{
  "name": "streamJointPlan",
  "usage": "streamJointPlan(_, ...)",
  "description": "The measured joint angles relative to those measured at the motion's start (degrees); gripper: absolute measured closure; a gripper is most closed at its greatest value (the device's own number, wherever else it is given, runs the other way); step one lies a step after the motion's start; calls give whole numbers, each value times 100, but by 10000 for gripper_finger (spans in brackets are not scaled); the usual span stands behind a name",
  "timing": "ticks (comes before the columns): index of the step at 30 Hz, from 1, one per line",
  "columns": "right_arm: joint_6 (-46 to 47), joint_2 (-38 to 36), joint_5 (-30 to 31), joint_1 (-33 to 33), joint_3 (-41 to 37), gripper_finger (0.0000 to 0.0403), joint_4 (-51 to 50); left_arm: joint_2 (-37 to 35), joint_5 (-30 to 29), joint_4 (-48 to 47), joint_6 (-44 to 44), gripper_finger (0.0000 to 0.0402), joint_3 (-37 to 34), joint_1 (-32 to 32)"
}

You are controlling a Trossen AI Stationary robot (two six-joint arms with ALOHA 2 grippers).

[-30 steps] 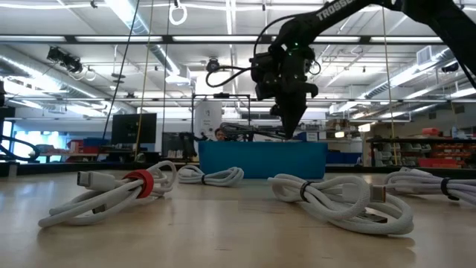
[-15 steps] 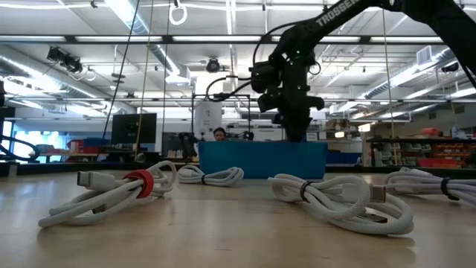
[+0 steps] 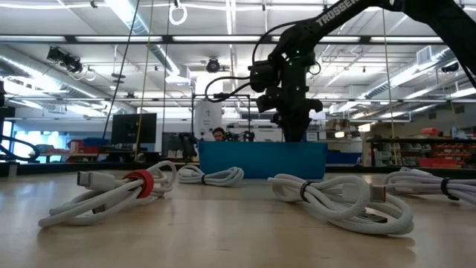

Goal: Pick and place USB-C Cables
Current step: Put the gray charger cable into the blue bin, then put the purple charger cable into the blue bin

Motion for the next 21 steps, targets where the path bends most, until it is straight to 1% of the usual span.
streamJointPlan(5,274,0,0,21,32,304,-84,0,0,0,0,230,0,2)
streamJointPlan(8,520,0,-16,97,307,313,-453,0,0,0,0,230,0,0)
streamJointPlan(10,631,0,-153,180,585,319,-846,1,0,1,0,230,0,1)
streamJointPlan(14,963,-2,-763,421,1368,331,-1693,1,0,0,0,230,0,1)
streamJointPlan(18,1459,-11,-1705,751,2183,339,-2508,0,0,0,1,230,0,0)
streamJointPlan(20,1730,-37,-1851,982,2478,343,-2819,0,-2,0,0,230,0,2)
streamJointPlan(21,1918,-64,-1860,1110,2569,345,-2802,0,0,0,0,230,0,2)
